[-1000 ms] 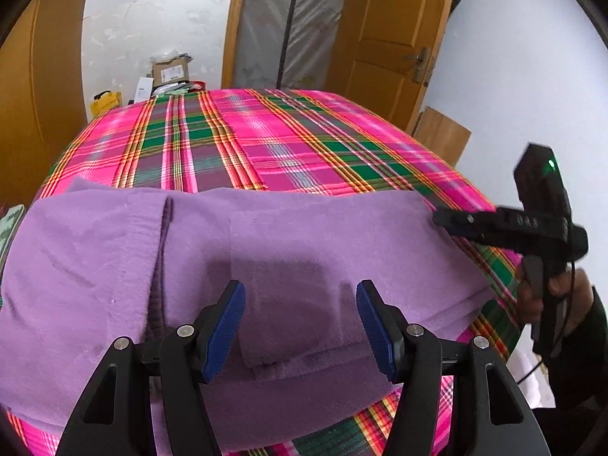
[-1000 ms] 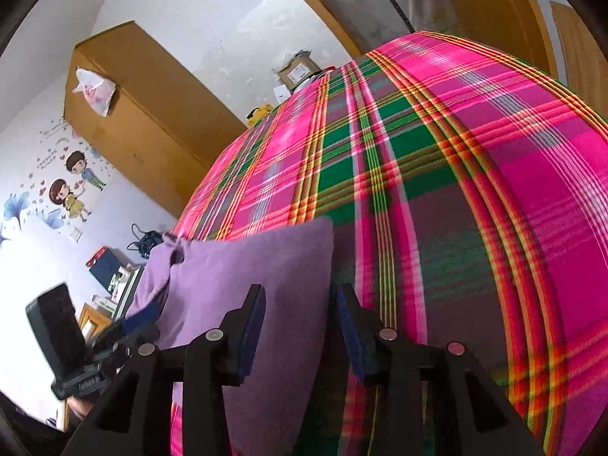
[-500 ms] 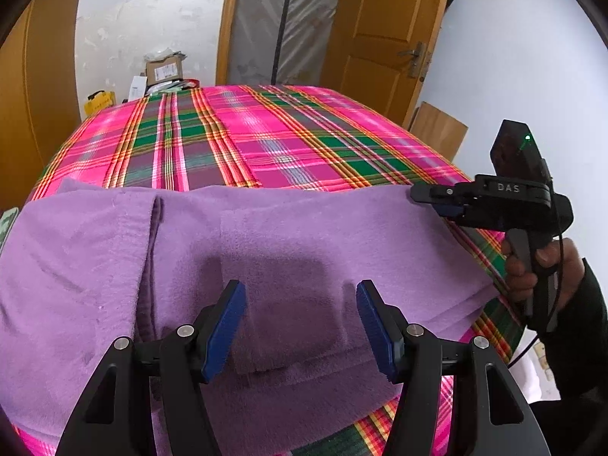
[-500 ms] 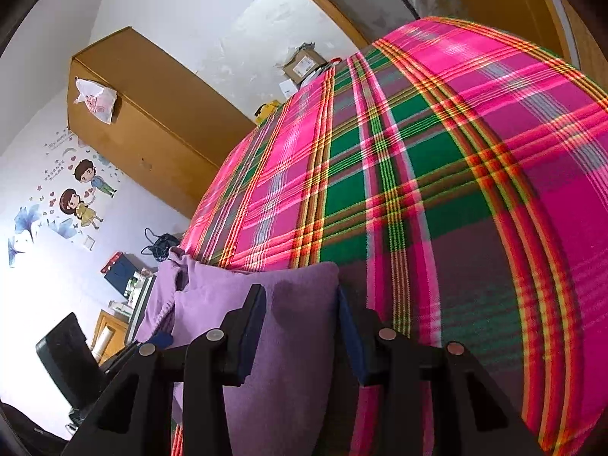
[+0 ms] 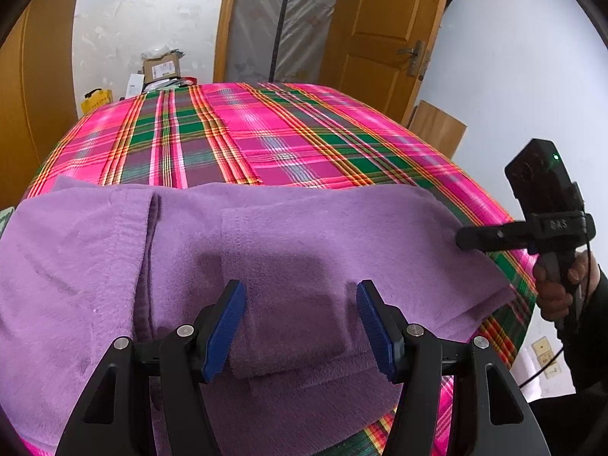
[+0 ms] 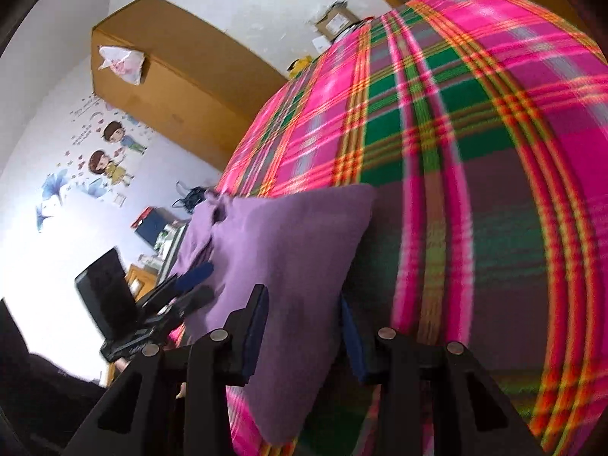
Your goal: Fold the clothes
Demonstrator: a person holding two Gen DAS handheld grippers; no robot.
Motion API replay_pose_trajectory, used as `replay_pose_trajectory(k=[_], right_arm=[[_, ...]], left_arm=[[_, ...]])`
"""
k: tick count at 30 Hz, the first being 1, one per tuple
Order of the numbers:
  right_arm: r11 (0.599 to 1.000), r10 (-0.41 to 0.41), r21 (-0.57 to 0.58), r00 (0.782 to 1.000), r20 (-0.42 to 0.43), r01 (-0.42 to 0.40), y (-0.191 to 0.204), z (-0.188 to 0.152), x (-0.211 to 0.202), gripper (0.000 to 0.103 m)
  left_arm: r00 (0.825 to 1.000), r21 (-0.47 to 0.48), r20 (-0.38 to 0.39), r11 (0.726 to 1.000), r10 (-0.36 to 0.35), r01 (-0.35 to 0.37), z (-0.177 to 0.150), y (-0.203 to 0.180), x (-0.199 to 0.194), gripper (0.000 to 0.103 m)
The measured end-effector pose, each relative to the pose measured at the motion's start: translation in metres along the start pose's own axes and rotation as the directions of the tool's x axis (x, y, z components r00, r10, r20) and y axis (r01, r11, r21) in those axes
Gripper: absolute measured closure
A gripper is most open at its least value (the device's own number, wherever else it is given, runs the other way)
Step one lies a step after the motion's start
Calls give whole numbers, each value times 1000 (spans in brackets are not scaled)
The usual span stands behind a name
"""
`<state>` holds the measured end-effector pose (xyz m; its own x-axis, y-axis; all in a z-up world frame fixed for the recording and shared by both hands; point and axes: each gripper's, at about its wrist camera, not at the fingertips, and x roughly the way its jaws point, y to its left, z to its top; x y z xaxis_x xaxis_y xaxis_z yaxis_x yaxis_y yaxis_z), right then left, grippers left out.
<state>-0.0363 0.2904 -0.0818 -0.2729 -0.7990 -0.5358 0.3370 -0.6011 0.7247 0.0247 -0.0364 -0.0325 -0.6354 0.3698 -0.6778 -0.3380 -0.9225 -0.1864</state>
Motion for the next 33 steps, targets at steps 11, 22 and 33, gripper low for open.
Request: replay_pose_trajectory(k=[11,22,33], right_arm=[[987,59,142,989,133,-78,-15,-8,-9,75],[984,128,116,990,51,-133,0,-26,-3,73],[980,136,132,988,76,-146,8,-16,9,71]], left_arm=[[1000,-4,0,1000,6,-6,-1,-1,-1,40],[1000,-10,1,1000,19,-19,-1,-1,-1,40],[999,-20,-2,999,39,-39,-3,-3,-1,40]])
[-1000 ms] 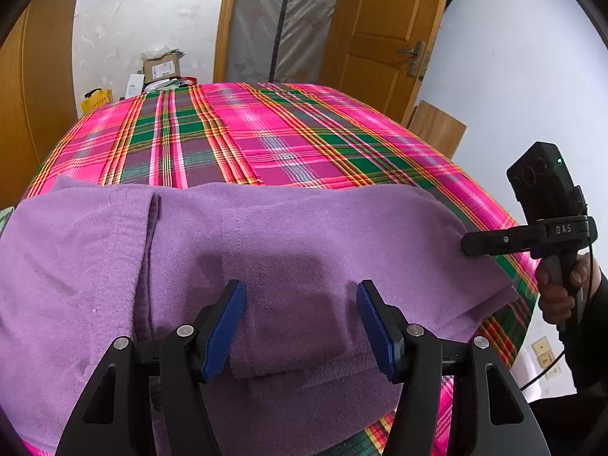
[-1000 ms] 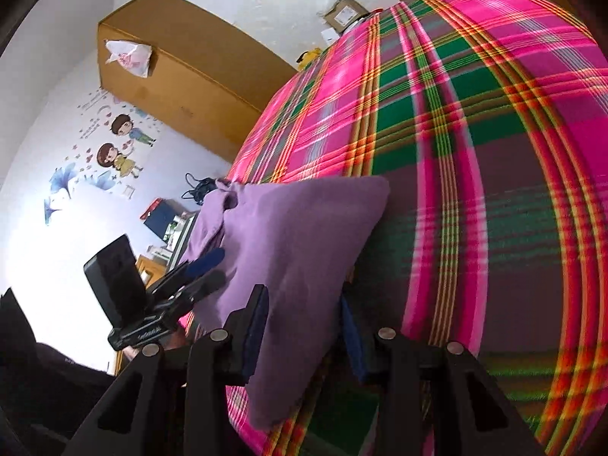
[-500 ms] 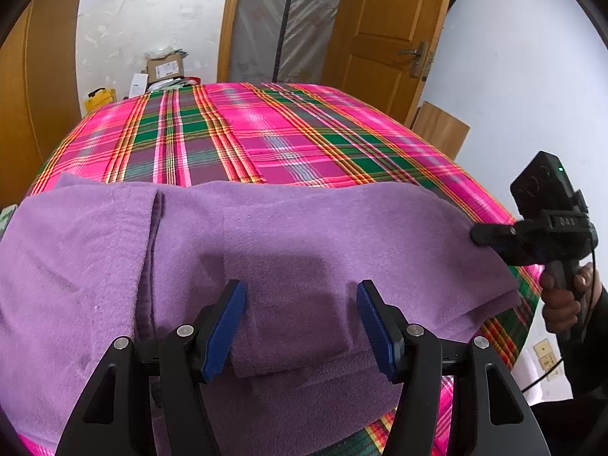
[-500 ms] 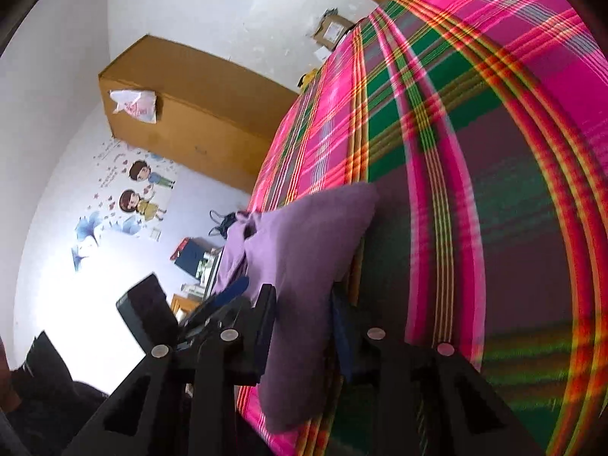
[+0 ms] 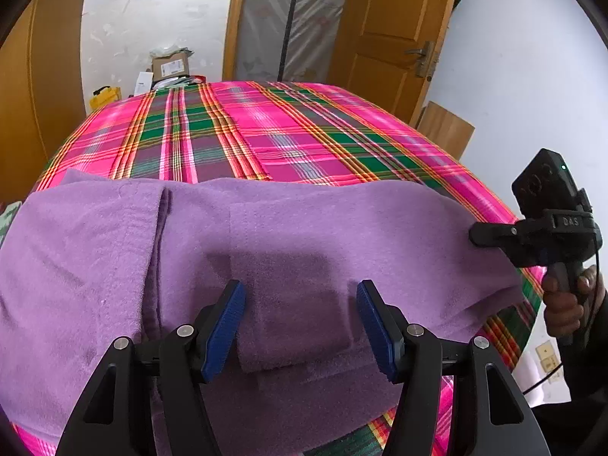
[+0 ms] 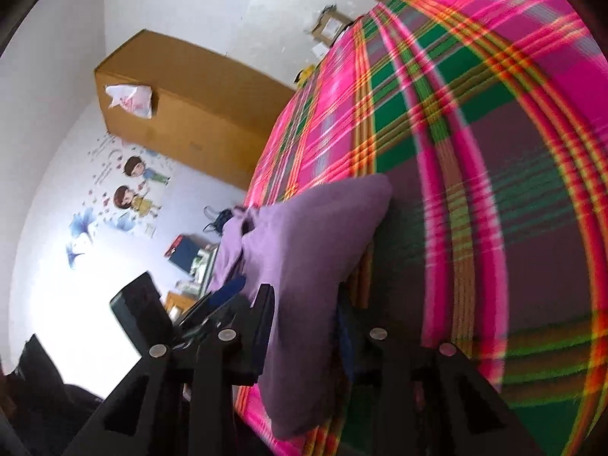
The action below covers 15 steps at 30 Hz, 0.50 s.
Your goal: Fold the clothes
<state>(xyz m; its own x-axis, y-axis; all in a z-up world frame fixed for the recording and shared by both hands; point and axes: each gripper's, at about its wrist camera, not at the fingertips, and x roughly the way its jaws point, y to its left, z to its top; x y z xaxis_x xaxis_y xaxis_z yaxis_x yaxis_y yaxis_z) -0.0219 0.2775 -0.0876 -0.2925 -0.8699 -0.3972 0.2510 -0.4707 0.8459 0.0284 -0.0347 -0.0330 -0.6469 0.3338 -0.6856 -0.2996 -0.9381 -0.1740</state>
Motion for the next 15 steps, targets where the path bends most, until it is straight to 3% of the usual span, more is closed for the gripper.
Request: replay_pose_trajectory(k=[1,2,5,15], right_arm=[[1000,5,0,1000,4,-5,0,-1,0,73],[1000,7,2,1000,12,-7,0,-2,0,83],[1000,-5,5,999,47,5,0,-1,-1,90],[1000,-3,-19,987,159,6,8,8,-27,94]], left_arm=[[1000,-1,0,1000,1,-1,0,0,0,40],[1000,0,-1,1000,2,-2,0,0,0,40],[1000,2,-5,1000,5,-5,1,-1,1,40],[999,5,-36,1000,3,-3,5,-5,8,40]])
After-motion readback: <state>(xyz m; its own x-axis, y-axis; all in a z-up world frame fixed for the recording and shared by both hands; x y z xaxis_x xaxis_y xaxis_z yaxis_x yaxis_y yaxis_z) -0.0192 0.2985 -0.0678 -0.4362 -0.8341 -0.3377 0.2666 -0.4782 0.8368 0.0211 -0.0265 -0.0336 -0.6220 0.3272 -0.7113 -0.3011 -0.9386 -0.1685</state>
